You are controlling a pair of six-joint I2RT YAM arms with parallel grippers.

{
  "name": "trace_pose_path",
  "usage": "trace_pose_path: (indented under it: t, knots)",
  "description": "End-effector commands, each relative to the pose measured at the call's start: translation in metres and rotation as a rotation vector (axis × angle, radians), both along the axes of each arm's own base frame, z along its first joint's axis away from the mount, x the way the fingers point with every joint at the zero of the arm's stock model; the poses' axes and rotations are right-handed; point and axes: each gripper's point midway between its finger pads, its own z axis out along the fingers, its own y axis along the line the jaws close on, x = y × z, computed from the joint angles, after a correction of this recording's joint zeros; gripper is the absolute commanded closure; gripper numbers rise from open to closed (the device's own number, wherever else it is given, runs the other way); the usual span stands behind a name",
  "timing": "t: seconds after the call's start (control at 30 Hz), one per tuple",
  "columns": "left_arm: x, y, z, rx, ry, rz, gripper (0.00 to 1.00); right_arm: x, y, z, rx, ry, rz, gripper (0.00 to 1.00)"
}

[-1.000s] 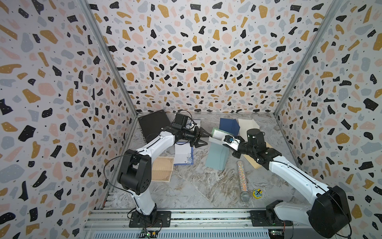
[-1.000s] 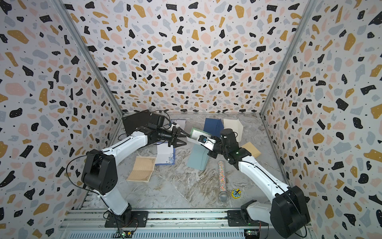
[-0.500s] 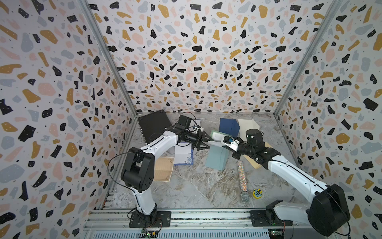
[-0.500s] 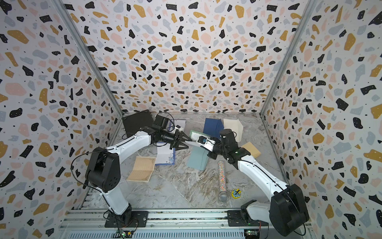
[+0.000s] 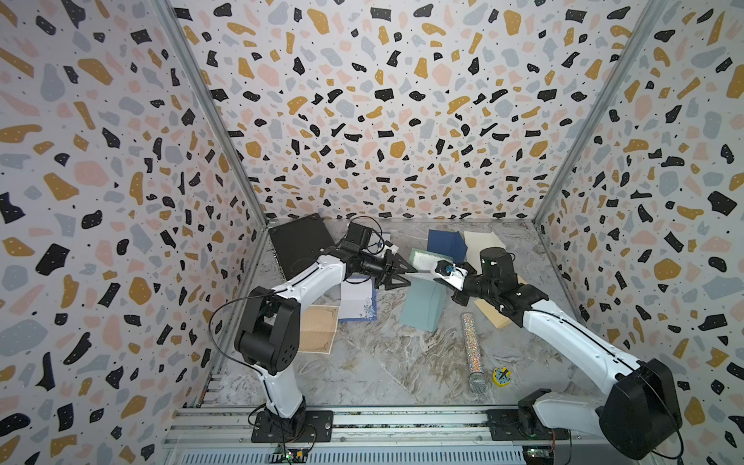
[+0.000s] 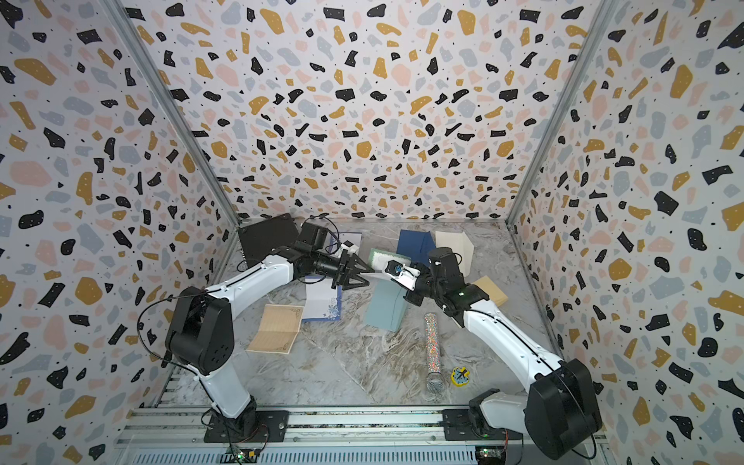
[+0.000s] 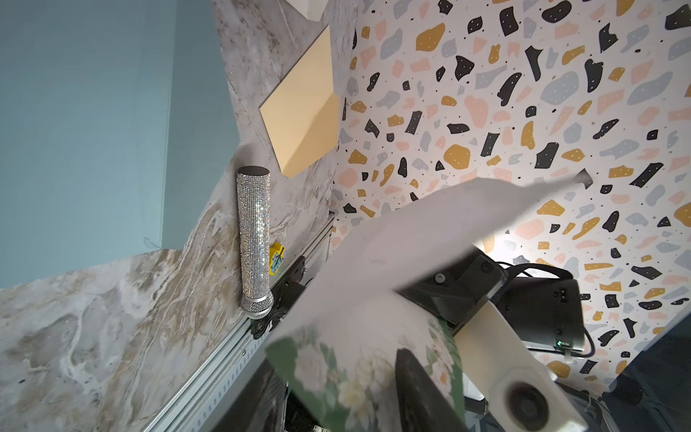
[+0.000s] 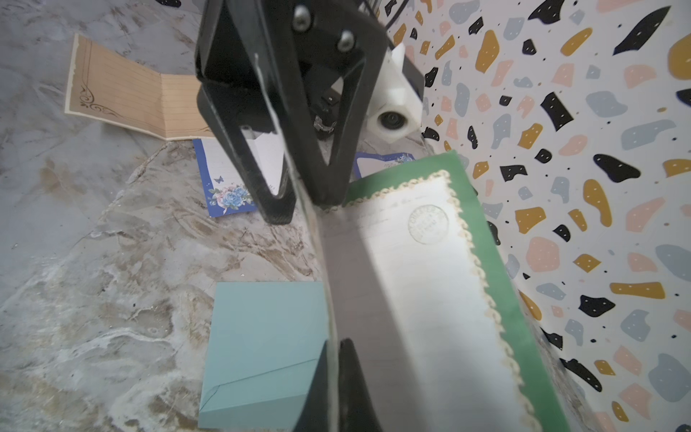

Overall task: Take the letter paper out of the envelope
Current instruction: Unfold the letter paper.

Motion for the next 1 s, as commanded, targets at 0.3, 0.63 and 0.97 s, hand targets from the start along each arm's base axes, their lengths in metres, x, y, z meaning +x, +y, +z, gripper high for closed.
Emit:
trace_pose_path:
  t: [0.3, 0.63, 0.97]
  knots:
    - [0.007, -0.005, -0.009, -0.004, -0.011, -0.015, 0.6, 0.0, 0.012, 0.027, 0.067, 0.004, 0.037, 1.0]
    - [0.017, -0.008, 0.004, -0.066, -0.013, 0.03, 0.91, 0.0, 0.007, 0.017, 0.052, 0.0, 0.011, 1.0]
    - [0.032, -0.002, 0.012, -0.121, -0.009, 0.095, 1.0, -0.003, 0.002, 0.013, 0.044, 0.004, -0.018, 0.86]
